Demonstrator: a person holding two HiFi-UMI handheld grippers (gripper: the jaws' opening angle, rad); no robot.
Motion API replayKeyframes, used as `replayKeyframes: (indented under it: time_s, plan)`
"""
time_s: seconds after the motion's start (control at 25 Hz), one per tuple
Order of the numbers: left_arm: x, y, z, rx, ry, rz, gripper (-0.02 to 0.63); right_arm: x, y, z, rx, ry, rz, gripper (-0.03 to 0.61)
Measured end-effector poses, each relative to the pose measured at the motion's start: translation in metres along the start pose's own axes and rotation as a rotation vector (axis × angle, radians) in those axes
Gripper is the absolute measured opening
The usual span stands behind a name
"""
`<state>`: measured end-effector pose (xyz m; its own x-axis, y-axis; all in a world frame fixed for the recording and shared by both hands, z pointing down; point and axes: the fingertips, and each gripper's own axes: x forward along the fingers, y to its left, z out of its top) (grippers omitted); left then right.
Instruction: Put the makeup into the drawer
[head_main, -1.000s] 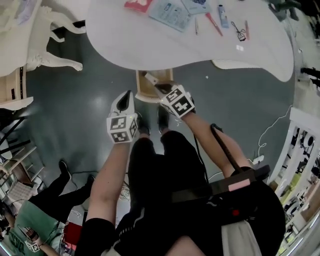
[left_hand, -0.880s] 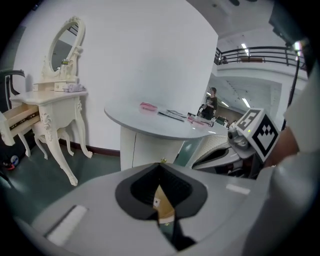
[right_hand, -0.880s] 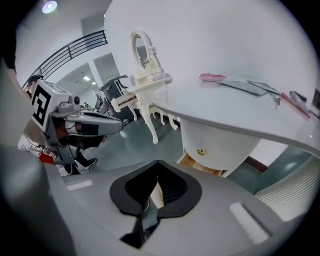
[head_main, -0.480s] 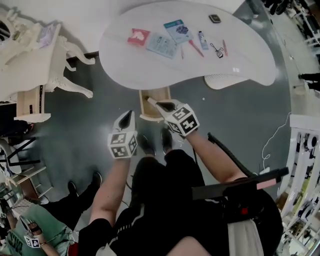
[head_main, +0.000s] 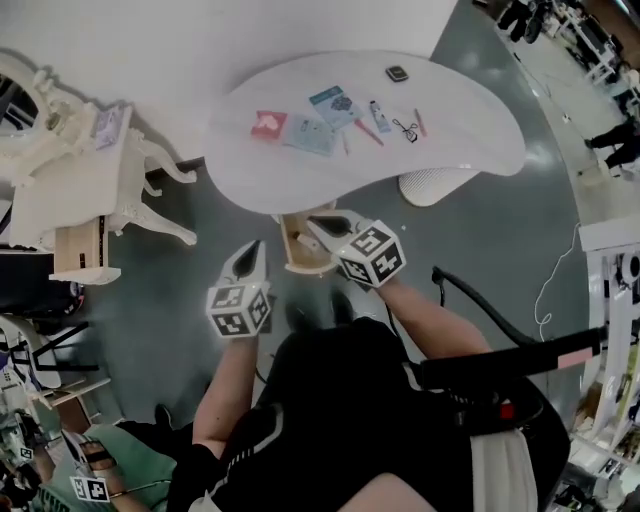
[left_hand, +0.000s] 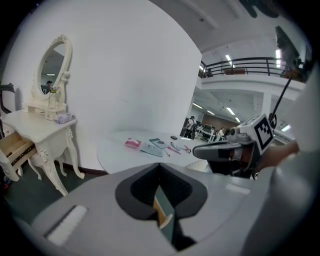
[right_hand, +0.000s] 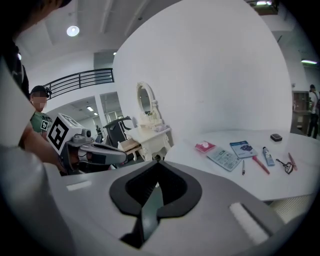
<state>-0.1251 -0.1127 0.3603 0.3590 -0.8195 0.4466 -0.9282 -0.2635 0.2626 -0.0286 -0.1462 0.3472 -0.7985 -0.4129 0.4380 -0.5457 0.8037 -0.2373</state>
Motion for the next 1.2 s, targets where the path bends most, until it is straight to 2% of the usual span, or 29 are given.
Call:
replayKeyframes:
  time_s: [0.2, 0.44, 0.64, 0.8, 0.96, 1.2]
  plan:
    - [-0.014, -0.007, 0.029, 0.012, -0.058, -0.011, 0.0, -0.016, 0.009, 0.026, 0.024, -0.102, 0.002, 0.002]
    - [-0.032, -0.013, 0.043, 0.049, -0.091, -0.025, 0.0, -0.035, 0.018, 0.048, -0.047, -0.181, -0.049, 0.002]
    - [-0.043, -0.009, 0.061, 0.134, -0.114, -0.018, 0.0, -0.042, 0.015, 0.065, -0.084, -0.22, -0.084, 0.002]
    - [-0.046, -0.007, 0.066, 0.119, -0.127, -0.033, 0.0, -0.048, 0.015, 0.068, -0.053, -0.24, -0.09, 0.0]
    - [-0.044, -0.001, 0.077, 0.081, -0.153, -0.023, 0.0, -0.056, 0.004, 0.081, -0.033, -0.261, -0.135, 0.0]
    - [-0.039, -0.009, 0.081, 0.106, -0.145, -0.05, 0.0, -0.058, -0.001, 0.089, -0.034, -0.274, -0.134, 0.0]
